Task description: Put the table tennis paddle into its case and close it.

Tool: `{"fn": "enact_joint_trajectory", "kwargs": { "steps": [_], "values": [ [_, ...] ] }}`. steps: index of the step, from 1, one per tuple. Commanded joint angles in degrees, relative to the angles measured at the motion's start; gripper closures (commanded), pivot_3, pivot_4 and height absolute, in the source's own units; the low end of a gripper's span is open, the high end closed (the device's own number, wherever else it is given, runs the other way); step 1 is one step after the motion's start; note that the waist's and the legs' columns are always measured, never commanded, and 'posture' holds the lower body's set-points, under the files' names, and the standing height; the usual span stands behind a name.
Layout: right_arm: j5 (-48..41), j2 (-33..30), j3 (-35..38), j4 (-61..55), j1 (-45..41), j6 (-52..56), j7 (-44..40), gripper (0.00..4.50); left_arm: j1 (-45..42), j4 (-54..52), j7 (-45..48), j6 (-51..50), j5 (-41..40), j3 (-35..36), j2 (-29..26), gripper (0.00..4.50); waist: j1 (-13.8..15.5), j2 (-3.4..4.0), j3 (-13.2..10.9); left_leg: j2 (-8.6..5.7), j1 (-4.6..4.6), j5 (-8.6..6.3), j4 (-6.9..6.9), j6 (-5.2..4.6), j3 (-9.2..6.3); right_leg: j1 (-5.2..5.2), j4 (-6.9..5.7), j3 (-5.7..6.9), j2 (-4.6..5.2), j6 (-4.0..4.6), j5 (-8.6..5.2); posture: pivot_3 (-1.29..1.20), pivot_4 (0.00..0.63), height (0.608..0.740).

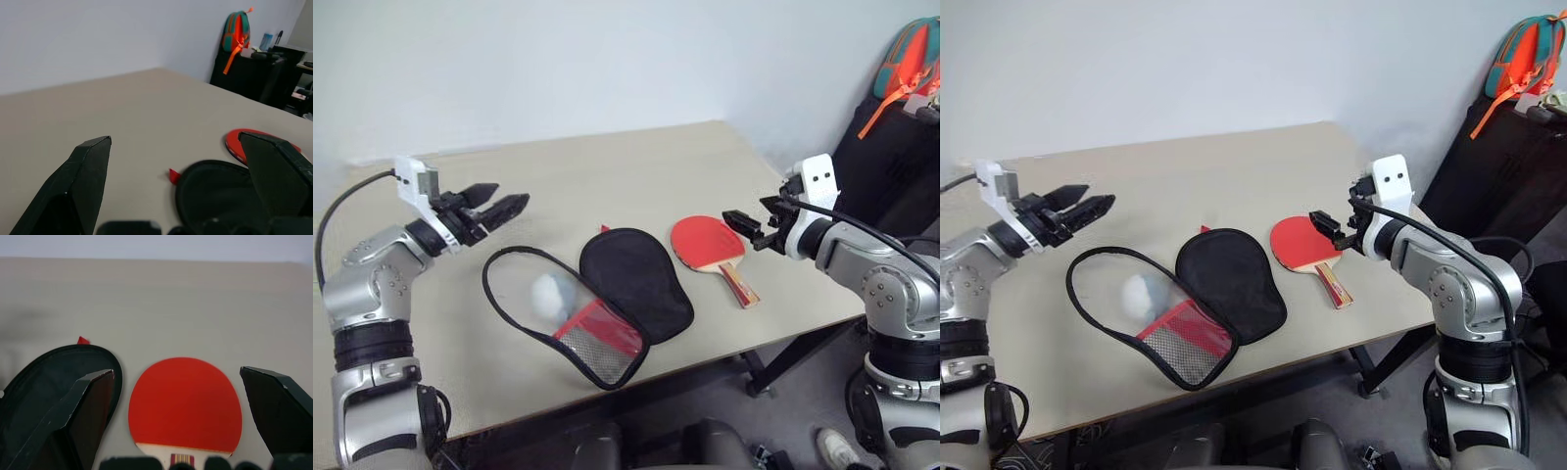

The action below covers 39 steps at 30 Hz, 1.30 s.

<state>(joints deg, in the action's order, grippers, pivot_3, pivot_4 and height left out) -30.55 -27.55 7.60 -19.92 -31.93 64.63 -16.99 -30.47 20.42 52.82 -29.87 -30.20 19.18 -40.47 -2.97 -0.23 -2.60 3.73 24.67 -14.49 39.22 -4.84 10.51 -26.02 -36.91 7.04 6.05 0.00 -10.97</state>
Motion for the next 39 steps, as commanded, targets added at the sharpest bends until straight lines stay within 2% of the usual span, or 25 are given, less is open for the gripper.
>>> {"fn": "enact_joint_trajectory", "kwargs": {
  "steps": [1,10,18,22,28,31,39],
  "values": [
    [0.12,0.14,1.14,-2.14,-0.49,-0.99,0.47,0.00,-2.03,0.35,0.03,1.52,0.28,0.13,-0.33,0.08,-0.01,-0.01,0.01,0.00,0.00,0.00,0.00,0.00,0.00,0.00,0.00,0.00,0.00,0.00,0.00,0.00,0.000,0.715],
    [-0.14,-0.87,3.28,-1.93,0.02,-0.31,0.81,0.00,-7.10,3.38,1.22,3.31,0.50,-1.25,-0.17,0.08,0.04,-0.04,0.02,-0.01,0.00,0.00,0.03,0.00,-0.03,0.03,0.00,0.02,0.01,0.00,0.00,0.00,0.000,0.715],
    [0.22,-3.51,2.88,-0.83,1.49,-0.75,-1.66,0.00,-6.52,1.92,4.85,4.32,0.38,-1.93,-1.99,0.08,0.05,-0.04,0.02,-0.02,-0.01,0.00,0.02,0.00,0.01,0.00,0.00,-0.02,-0.04,0.00,0.00,0.00,0.000,0.715],
    [-0.36,-5.23,1.85,-0.33,0.07,1.08,-3.22,0.00,-7.40,2.39,10.84,3.36,0.57,-3.55,-5.77,0.08,-0.02,-0.09,0.04,0.00,-0.02,0.00,0.06,0.00,-0.01,0.03,0.00,0.00,-0.03,0.01,0.00,0.00,0.000,0.715],
    [0.21,-11.63,-3.79,0.36,1.92,-0.84,-11.17,0.00,-4.13,-0.84,18.94,3.46,1.33,-7.05,-10.11,0.08,-0.02,-0.08,0.04,0.02,-0.02,-0.01,0.06,0.00,-0.02,0.02,0.02,-0.01,0.02,0.03,-0.01,0.00,0.000,0.715],
    [1.26,-13.33,-5.52,1.83,2.47,-2.21,-13.01,0.00,-3.21,-1.96,20.09,3.99,1.53,-7.51,-10.68,0.08,0.01,-0.08,0.04,0.06,-0.01,-0.01,0.05,0.00,-0.02,-0.03,0.01,-0.01,0.02,0.03,-0.01,0.00,0.000,0.715],
    [4.47,-9.64,-9.06,5.88,2.65,-3.12,-10.76,0.00,-1.22,-5.26,20.08,4.61,1.23,-7.22,-8.55,0.08,0.02,-0.09,0.05,0.05,0.00,-0.01,0.07,0.00,-0.02,-0.02,0.00,-0.01,0.02,0.03,-0.01,0.00,0.000,0.715]
  ]
}}
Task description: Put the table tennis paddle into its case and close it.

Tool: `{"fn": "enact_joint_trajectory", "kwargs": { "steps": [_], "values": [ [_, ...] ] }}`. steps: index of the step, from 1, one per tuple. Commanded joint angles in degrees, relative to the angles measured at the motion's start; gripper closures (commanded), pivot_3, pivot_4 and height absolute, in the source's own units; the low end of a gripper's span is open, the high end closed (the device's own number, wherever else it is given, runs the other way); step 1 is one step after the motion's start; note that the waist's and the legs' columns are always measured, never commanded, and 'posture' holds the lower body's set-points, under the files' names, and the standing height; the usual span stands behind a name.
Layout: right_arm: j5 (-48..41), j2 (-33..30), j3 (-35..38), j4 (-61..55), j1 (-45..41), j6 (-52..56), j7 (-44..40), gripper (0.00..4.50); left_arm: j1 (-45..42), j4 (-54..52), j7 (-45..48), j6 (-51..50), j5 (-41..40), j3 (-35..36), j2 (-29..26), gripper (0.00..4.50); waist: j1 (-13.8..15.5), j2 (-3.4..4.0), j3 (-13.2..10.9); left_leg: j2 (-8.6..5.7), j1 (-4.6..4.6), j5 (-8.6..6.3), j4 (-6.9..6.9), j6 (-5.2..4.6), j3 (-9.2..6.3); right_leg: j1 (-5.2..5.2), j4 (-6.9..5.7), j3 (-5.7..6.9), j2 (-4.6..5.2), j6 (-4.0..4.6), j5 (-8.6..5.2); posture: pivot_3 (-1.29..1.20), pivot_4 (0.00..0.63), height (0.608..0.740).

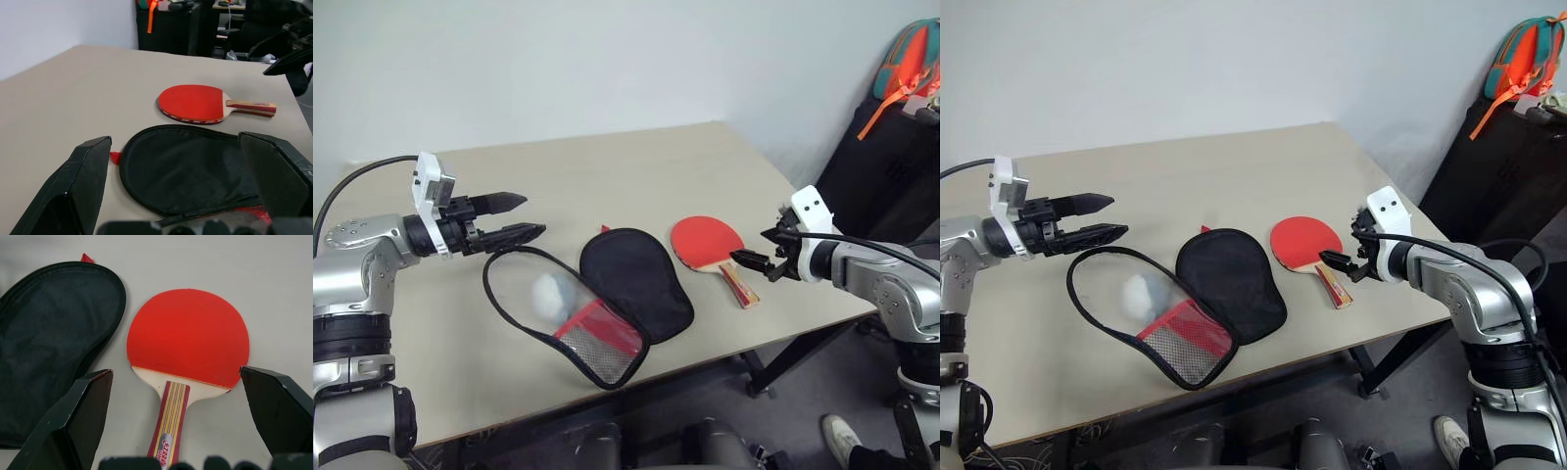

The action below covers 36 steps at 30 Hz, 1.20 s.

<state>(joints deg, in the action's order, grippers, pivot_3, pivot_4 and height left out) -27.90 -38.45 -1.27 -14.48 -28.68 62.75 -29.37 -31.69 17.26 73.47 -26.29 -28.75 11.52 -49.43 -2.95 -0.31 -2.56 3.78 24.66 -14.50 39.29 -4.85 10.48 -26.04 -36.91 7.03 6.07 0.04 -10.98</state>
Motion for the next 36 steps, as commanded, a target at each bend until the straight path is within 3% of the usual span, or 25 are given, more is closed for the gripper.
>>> {"fn": "enact_joint_trajectory", "kwargs": {
  "steps": [1,11,27,30,36],
  "values": [
    [2.09,1.77,-0.27,0.72,-0.61,-1.17,2.01,0.00,0.09,-2.17,-0.62,1.01,-0.27,0.48,0.55,0.08,0.01,0.00,0.00,0.00,0.00,0.00,0.00,0.00,0.00,0.00,-0.01,0.00,0.00,0.00,0.00,0.00,0.000,0.715],
    [8.48,10.38,-2.60,8.14,0.55,-3.82,8.97,0.00,0.58,-2.68,-1.41,0.94,-0.63,0.74,2.21,0.08,0.00,0.00,0.00,-0.03,0.00,0.00,0.04,0.01,0.02,0.04,-0.03,0.02,-0.01,-0.01,0.01,0.00,0.000,0.715],
    [12.45,14.53,-2.96,13.66,4.05,-7.70,10.43,0.00,0.42,-2.69,-1.86,1.02,-0.55,0.62,2.04,0.08,-0.09,0.00,0.01,0.00,-0.01,0.00,0.03,0.03,0.03,0.04,-0.04,0.02,-0.04,-0.01,0.01,0.00,0.000,0.715],
    [12.89,15.24,-2.46,13.89,4.09,-7.73,10.94,0.62,0.38,-2.61,-1.99,1.13,-0.46,0.48,2.25,0.00,-0.06,-0.01,0.01,0.00,-0.01,0.01,0.03,0.03,0.03,0.05,-0.04,0.02,-0.04,-0.01,0.01,0.00,0.000,0.715],
    [13.44,16.14,-1.31,14.50,3.81,-7.89,12.27,2.72,0.05,-2.28,-2.23,1.28,-0.28,0.35,2.45,0.00,-0.07,-0.01,0.02,-0.01,-0.01,0.01,0.03,0.03,0.03,0.05,-0.04,0.02,-0.04,-0.01,0.01,0.00,0.000,0.715]
  ]
}}
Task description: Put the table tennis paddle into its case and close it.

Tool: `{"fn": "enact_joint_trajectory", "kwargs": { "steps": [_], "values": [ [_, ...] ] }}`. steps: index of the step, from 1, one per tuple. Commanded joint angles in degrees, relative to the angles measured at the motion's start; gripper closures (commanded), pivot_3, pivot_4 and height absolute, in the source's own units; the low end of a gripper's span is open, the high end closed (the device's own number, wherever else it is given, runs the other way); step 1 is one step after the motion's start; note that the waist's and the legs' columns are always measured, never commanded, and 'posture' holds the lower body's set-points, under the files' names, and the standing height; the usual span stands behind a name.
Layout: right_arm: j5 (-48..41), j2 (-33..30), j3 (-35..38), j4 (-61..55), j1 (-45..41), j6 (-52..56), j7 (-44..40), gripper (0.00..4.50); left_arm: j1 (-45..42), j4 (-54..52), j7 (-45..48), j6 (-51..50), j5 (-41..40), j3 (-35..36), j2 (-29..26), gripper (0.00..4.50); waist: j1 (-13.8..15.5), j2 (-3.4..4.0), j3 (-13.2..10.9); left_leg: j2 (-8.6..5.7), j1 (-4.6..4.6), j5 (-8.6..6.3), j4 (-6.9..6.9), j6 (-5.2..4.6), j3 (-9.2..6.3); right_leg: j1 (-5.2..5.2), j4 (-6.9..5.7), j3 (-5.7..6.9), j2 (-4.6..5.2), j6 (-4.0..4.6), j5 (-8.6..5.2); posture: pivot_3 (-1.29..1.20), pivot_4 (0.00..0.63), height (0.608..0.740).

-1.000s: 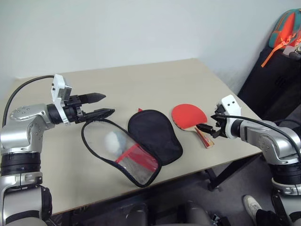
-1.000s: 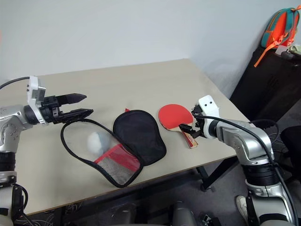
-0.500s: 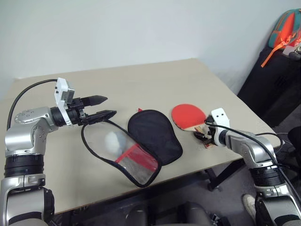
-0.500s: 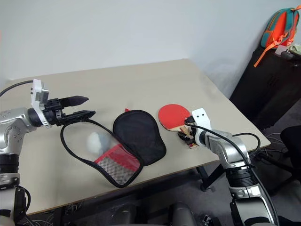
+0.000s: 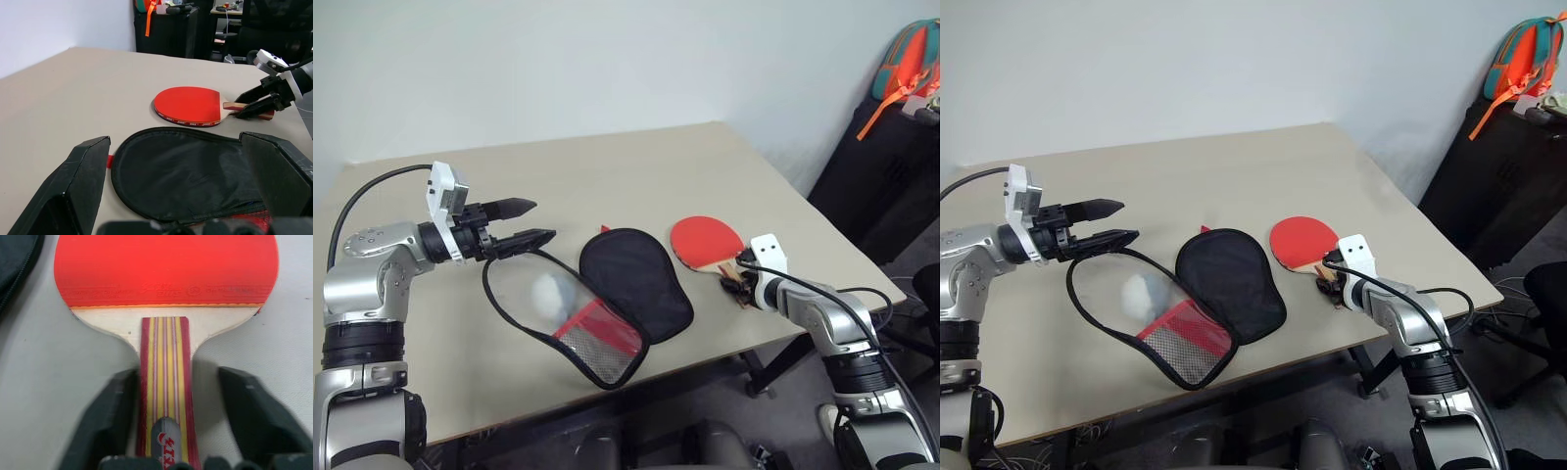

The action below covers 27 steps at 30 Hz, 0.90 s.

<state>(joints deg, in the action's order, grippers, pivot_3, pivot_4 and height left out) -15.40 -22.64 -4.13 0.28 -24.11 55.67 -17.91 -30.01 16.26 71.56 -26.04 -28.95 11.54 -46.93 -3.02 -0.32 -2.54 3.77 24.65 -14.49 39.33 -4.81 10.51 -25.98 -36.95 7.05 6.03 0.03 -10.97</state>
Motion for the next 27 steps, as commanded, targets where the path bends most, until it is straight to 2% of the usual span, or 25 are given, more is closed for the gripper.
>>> {"fn": "enact_joint_trajectory", "kwargs": {
  "steps": [1,2,6,9,12,18,27],
  "values": [
    [1.04,0.43,1.60,-0.20,-0.83,-0.89,0.92,3.08,-1.65,-1.20,-0.34,1.09,-0.05,0.32,-0.03,0.00,0.00,-0.01,0.00,0.00,0.00,0.00,0.00,0.00,0.00,0.00,0.00,0.00,0.00,0.00,0.00,0.00,0.000,0.715],
    [1.10,0.63,1.83,-0.26,-1.04,-0.96,1.13,3.38,-1.65,-1.13,-0.32,1.18,0.00,0.29,-0.04,0.00,0.01,-0.01,0.00,0.00,0.00,0.00,0.00,0.00,-0.01,0.01,0.00,0.00,0.00,0.00,0.00,0.00,0.000,0.715],
    [0.22,2.67,4.94,-1.44,-3.35,-1.55,2.92,3.37,-2.01,-0.68,-0.50,1.48,0.19,0.24,-0.03,0.00,-0.02,-0.01,0.00,0.00,0.00,0.01,0.01,0.01,0.01,0.00,-0.01,0.00,0.00,0.00,0.00,0.00,0.000,0.715],
    [-0.68,3.93,4.63,-4.15,-4.41,-1.34,2.16,3.37,-2.11,-0.52,-0.47,1.61,0.25,0.23,-0.03,0.00,-0.05,0.00,0.00,0.00,0.01,0.01,-0.01,0.01,0.02,-0.04,-0.03,-0.01,0.00,0.00,0.00,0.00,0.000,0.715],
    [-2.17,6.04,0.91,-10.47,-5.27,-0.64,-0.03,3.37,-2.42,-0.14,-0.47,1.74,0.39,0.21,-0.07,0.00,-0.07,0.01,0.00,0.00,0.01,0.01,-0.02,0.02,0.03,-0.07,-0.05,-0.03,0.00,0.00,0.00,0.00,0.000,0.715],
    [-3.63,11.57,-3.26,-16.70,-5.68,4.89,0.75,3.37,-2.72,0.09,-0.48,1.92,0.46,0.06,-0.03,0.00,0.03,0.00,0.01,0.01,0.01,0.01,-0.03,0.11,0.03,-0.09,-0.06,-0.04,-0.09,0.01,0.00,0.00,0.000,0.715],
    [-2.94,18.62,-8.64,-15.77,-2.02,9.08,3.88,3.37,-2.98,0.16,-0.03,1.24,0.42,-0.20,-0.78,0.00,-0.06,-0.13,0.09,0.01,0.04,0.02,-0.07,0.16,0.04,-0.13,-0.09,-0.01,-0.05,0.02,0.00,0.00,0.000,0.715]
  ]
}}
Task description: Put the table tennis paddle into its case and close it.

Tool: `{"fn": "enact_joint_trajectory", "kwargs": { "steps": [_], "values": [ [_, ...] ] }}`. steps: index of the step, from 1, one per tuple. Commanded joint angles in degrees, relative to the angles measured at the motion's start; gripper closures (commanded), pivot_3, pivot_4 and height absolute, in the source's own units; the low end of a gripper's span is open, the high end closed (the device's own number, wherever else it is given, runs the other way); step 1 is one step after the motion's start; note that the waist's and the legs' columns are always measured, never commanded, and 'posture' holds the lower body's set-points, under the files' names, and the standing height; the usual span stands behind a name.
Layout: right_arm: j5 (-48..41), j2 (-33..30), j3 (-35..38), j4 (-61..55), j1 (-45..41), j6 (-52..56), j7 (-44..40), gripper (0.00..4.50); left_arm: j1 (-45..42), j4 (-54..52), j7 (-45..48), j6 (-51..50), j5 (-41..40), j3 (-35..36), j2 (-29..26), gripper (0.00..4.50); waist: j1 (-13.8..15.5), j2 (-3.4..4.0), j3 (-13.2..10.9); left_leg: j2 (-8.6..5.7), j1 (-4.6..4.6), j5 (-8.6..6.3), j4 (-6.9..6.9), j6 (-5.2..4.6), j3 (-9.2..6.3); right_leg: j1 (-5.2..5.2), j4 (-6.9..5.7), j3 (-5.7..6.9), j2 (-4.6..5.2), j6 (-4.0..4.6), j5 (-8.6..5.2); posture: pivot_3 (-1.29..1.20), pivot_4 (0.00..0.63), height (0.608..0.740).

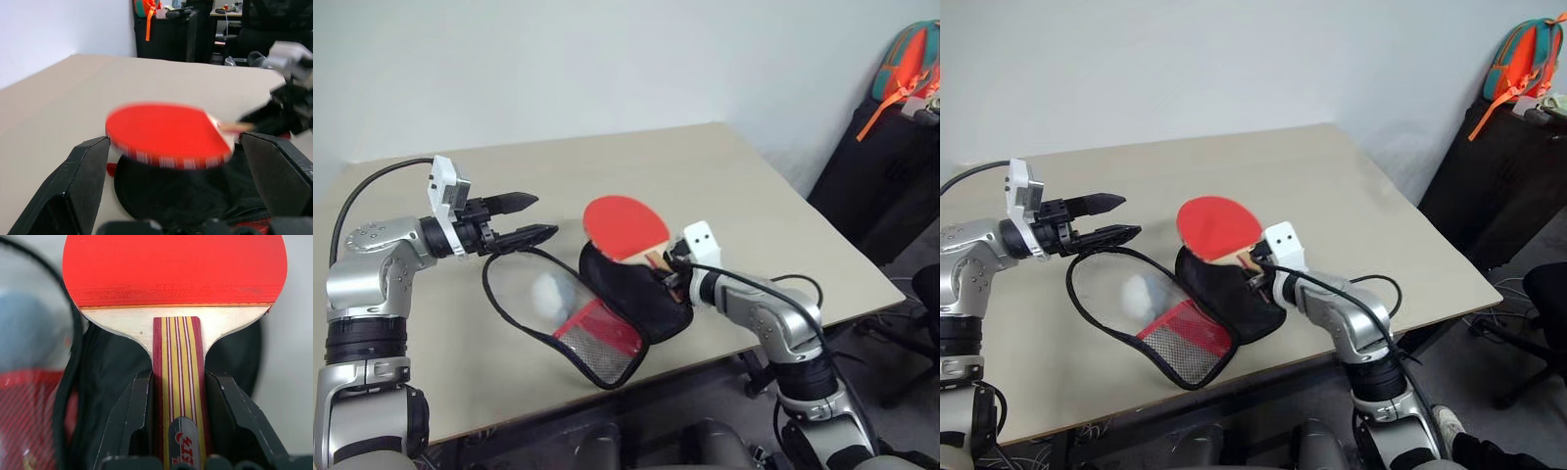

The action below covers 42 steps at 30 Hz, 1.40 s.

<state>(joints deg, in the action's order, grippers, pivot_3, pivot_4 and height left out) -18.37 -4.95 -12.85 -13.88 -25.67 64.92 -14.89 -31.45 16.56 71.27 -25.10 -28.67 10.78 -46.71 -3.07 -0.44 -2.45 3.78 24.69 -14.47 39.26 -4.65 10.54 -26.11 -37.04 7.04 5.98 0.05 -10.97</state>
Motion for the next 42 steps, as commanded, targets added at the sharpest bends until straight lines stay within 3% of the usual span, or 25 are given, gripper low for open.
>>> {"fn": "enact_joint_trajectory", "kwargs": {
  "steps": [1,9,32,41,42],
  "values": [
    [-0.01,1.41,-0.21,-1.05,-0.13,-0.04,0.87,3.37,-1.64,-0.09,0.31,0.20,0.15,0.49,-1.13,0.00,0.00,0.00,0.00,0.00,0.00,0.00,0.00,0.00,0.01,0.00,0.00,0.00,0.00,0.00,0.00,0.00,0.000,0.715],
    [2.11,1.90,-1.74,3.70,0.60,-3.18,1.52,3.37,-3.18,0.63,0.70,-0.49,0.39,-0.06,-1.99,0.00,-0.01,-0.01,0.01,0.00,0.00,0.02,-0.04,0.05,0.07,-0.03,0.00,0.00,-0.01,0.01,0.01,0.00,0.000,0.715],
    [4.36,-1.12,-2.31,3.23,0.73,-2.76,2.02,3.37,-2.89,1.68,0.58,0.24,0.65,0.73,-1.73,0.00,0.03,-0.03,0.02,0.00,0.00,0.04,-0.07,0.10,0.14,-0.03,0.00,0.00,0.00,0.02,0.01,0.00,0.000,0.715],
    [0.93,-3.18,3.56,-2.75,-1.14,0.04,-0.82,0.24,-3.07,1.79,-0.51,0.39,0.45,0.99,-0.98,0.00,0.06,-0.04,0.03,-0.01,0.00,0.04,-0.07,0.10,0.15,-0.04,0.00,0.00,-0.01,0.02,0.01,0.00,0.000,0.715],
    [-0.27,-4.00,4.80,-4.53,-1.44,0.95,-1.84,0.06,-2.90,1.68,-0.63,0.35,0.37,1.07,-0.92,0.00,0.06,-0.05,0.03,-0.02,0.00,0.05,-0.06,0.10,0.14,-0.04,0.00,0.00,0.00,0.02,0.01,0.00,0.000,0.715]
  ]
}}
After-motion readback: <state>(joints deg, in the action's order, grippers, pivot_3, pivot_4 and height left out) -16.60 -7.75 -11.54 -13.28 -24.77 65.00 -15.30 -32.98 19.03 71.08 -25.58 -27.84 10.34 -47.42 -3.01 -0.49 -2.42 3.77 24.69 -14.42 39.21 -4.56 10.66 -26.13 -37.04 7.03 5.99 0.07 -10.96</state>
